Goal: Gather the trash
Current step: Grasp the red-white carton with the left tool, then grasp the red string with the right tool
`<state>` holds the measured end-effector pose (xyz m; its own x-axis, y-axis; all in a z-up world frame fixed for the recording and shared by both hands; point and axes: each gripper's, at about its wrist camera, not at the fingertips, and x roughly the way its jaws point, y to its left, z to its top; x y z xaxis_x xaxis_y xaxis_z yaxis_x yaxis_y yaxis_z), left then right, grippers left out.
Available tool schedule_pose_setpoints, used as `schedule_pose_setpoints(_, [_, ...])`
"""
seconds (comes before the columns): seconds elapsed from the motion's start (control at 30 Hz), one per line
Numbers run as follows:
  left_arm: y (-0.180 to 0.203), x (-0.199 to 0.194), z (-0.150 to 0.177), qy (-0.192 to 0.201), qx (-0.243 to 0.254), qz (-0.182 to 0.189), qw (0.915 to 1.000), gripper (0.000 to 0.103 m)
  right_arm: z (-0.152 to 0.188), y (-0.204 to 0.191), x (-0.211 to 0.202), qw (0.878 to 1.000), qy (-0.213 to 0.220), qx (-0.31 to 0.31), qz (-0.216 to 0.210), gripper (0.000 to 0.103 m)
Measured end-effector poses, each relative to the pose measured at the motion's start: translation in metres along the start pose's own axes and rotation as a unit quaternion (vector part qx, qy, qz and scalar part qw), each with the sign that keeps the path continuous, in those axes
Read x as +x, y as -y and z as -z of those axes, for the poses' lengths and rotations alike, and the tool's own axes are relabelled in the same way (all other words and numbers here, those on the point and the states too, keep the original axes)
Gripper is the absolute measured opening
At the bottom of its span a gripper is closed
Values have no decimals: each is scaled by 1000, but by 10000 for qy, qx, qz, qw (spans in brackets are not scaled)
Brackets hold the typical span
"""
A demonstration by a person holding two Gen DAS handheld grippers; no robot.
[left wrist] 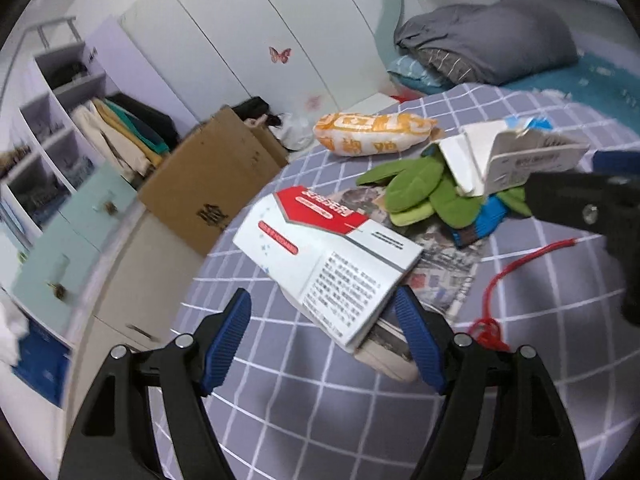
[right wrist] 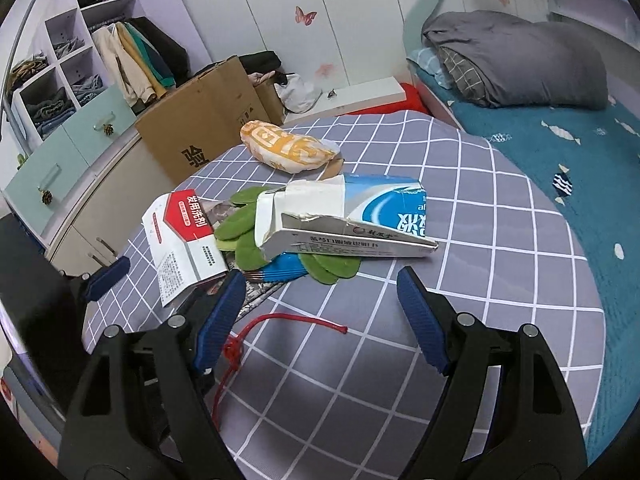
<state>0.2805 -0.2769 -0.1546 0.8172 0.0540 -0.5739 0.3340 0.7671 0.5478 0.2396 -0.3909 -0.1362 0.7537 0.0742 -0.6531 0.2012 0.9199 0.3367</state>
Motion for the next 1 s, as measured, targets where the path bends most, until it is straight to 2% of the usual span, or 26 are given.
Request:
schedule_pose_setpoints(0.07, [6,2,-1,47,176,-299,9994,73,2,2,3,10000,-42,15,56,77])
schedule_pose_setpoints(0.17, [8,6,-3,49,308,-489,9983,71,4,6,9,9999,-104,81,38,77])
schedule_pose_setpoints(0.37, [-1,14,-8,54,257,-432,9987,30,5,4,14,9998,-167,47,-3,77])
schedule_pose_setpoints(0.4, [-2,13,-7,65,195,-411,9989,19,5,2,14,9999,-163,19,-8,77])
schedule_pose_setpoints(0.5, [-19,9,-4,177,-107,-372,9991,11,6,-2,15,9998,-185,-21,-42,77])
schedule_pose_setpoints(0.6, [-42,2,3,264,-464,-256,9982,8,8,-8,15,9996,-241,-102,-46,77])
schedule_pose_setpoints(0.73, [-77,-5,20,243,-1134,203,9930,7,13,-21,13,9990,-302,-329,16,77])
schedule_pose_setpoints(0.93, [-121,-8,60,53,-2005,876,9757,7,30,-48,15,9939,-502,-955,239,76])
schedule_pose_setpoints(0.97, [-127,-8,67,33,-2101,959,9730,7,33,-52,17,9925,-549,-1059,282,75])
schedule_pose_setpoints(1.0, [-132,-9,75,4,-2210,1076,9693,7,36,-56,19,9908,-606,-1158,357,70])
